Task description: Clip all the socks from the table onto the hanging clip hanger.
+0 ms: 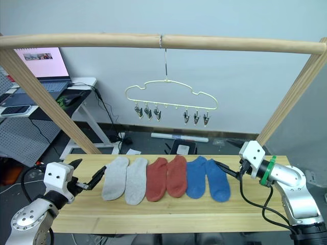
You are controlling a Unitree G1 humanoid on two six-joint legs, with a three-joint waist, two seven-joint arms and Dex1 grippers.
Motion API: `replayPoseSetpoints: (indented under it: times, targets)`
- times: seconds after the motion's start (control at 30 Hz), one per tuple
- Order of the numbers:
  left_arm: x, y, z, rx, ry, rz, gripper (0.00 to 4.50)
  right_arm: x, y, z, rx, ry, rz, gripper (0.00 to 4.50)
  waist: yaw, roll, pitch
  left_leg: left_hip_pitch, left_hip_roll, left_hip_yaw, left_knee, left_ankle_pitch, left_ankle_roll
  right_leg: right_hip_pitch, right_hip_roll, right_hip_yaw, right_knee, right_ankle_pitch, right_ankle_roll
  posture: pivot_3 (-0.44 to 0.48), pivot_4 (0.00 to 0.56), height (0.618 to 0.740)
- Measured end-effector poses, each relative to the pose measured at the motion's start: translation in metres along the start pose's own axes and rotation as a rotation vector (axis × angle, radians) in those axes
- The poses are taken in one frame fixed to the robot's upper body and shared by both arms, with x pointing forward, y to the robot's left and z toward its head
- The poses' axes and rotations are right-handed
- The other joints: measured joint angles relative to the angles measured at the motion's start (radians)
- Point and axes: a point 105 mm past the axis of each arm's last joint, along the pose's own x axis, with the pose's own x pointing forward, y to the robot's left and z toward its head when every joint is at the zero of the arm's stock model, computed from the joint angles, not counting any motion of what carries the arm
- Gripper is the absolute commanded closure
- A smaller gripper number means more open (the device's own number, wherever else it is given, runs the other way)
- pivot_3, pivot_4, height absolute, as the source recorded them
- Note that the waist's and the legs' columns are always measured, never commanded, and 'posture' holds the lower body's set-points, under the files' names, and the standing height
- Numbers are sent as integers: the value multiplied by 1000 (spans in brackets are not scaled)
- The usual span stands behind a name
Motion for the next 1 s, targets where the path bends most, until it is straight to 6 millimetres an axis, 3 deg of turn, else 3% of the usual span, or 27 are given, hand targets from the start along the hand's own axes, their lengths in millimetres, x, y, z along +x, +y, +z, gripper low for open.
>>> replayPoseSetpoints:
  times: [0.3, 0.4, 0.53, 1.0]
  targets:
    - [39, -18, 37, -74, -134, -43, 0, 15, 9, 51, 51, -107, -12, 12, -4, 0, 39, -17, 2, -1, 4, -1, -1, -16, 3, -2, 2, 1, 2, -134, 245, 736]
    - [53, -24, 54, -82, -189, -66, 0, 16, 10, 57, 55, -110, -22, 12, -11, 1, 42, -23, 2, -2, 7, -1, -2, -20, 5, -3, 3, 2, 2, -151, 242, 736]
    - [68, -28, 68, -94, -240, -81, 863, 18, 10, 64, 56, -129, -34, 0, -27, 0, 46, -23, 1, -3, 8, -1, -2, -20, 4, -3, 2, 2, 3, -172, 235, 736]
    - [99, -38, 89, -162, -313, -79, 863, 22, 12, 76, 44, -172, -33, 0, -57, -4, 52, -24, -6, -5, 8, -1, -2, -20, 4, -3, 2, 2, 4, -186, 229, 736]
